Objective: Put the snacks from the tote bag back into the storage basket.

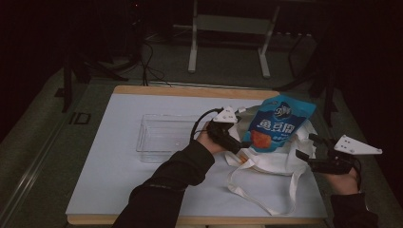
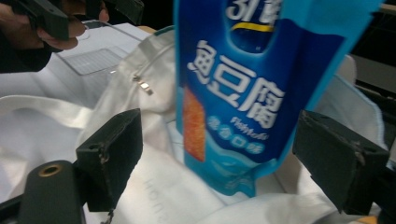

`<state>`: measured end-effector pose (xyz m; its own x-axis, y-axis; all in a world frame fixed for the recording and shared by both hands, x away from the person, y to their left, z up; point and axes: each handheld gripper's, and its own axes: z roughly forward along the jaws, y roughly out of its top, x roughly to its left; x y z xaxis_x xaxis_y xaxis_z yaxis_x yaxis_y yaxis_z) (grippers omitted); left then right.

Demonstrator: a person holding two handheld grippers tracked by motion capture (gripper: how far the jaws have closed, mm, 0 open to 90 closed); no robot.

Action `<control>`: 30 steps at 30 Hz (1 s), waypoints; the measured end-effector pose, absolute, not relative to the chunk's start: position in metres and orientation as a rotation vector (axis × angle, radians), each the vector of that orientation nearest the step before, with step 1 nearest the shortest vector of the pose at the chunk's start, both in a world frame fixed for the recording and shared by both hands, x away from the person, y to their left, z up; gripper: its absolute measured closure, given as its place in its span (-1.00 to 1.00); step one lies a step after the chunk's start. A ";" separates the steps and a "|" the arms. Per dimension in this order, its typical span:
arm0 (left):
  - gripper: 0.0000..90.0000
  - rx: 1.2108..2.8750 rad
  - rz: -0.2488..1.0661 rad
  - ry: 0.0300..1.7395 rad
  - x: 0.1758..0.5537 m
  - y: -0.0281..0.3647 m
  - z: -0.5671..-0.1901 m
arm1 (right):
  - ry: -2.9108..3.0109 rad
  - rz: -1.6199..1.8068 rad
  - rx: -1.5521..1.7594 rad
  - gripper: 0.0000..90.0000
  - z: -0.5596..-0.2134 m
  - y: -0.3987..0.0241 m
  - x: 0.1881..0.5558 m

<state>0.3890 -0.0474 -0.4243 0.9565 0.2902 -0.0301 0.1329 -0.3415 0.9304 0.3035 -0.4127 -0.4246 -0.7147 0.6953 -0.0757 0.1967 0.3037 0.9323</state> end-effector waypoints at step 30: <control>0.37 1.966 0.199 0.387 0.432 -0.111 -0.426 | 2.220 1.344 0.810 0.18 -0.420 -0.406 0.380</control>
<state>0.4324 -0.1113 -0.4263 0.9334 0.3570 -0.0359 0.1787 -0.3759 0.9093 0.3803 -0.4056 -0.4200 -0.7424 0.6679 -0.0535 0.2623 0.3632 0.8940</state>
